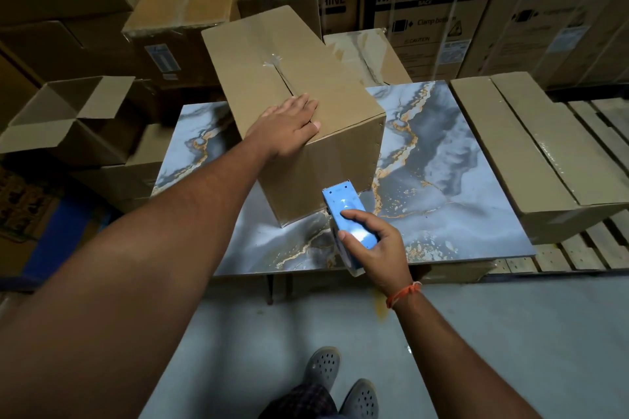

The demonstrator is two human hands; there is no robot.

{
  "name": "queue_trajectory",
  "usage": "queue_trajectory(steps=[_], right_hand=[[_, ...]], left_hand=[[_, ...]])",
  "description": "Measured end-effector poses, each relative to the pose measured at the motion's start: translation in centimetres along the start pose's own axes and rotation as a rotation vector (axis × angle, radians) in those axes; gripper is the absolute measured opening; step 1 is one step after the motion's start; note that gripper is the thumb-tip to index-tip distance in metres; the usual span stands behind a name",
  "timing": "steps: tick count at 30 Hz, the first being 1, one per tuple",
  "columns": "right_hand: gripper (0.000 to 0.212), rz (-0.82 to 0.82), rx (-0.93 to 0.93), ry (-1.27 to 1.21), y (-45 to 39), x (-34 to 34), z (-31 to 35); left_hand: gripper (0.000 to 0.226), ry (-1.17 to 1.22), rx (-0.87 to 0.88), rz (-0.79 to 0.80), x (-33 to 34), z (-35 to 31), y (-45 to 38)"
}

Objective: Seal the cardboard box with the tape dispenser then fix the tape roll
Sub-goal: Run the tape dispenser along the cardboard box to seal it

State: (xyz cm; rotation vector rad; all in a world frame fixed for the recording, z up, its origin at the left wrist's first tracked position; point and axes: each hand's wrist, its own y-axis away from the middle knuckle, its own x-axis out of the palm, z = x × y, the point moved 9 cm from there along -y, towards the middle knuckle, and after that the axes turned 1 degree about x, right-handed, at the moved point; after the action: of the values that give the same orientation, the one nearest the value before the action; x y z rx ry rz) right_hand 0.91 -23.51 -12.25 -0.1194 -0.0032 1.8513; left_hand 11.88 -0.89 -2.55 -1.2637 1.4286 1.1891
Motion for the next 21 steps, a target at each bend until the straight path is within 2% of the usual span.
queue_trajectory(steps=[10, 17, 21], right_hand=[[0.037, 0.023, -0.024, 0.104, 0.5, 0.3, -0.1], [0.03, 0.018, 0.134, 0.206, -2.7, 1.5, 0.6], [0.034, -0.001, 0.214, 0.308, -3.8, 2.4, 2.4]], left_hand=[[0.064, -0.009, -0.001, -0.014, 0.1, 0.2, -0.1], [0.065, -0.011, 0.0, -0.016, 0.2, 0.4, -0.3], [0.065, -0.013, 0.005, -0.021, 0.3, 0.4, -0.4]])
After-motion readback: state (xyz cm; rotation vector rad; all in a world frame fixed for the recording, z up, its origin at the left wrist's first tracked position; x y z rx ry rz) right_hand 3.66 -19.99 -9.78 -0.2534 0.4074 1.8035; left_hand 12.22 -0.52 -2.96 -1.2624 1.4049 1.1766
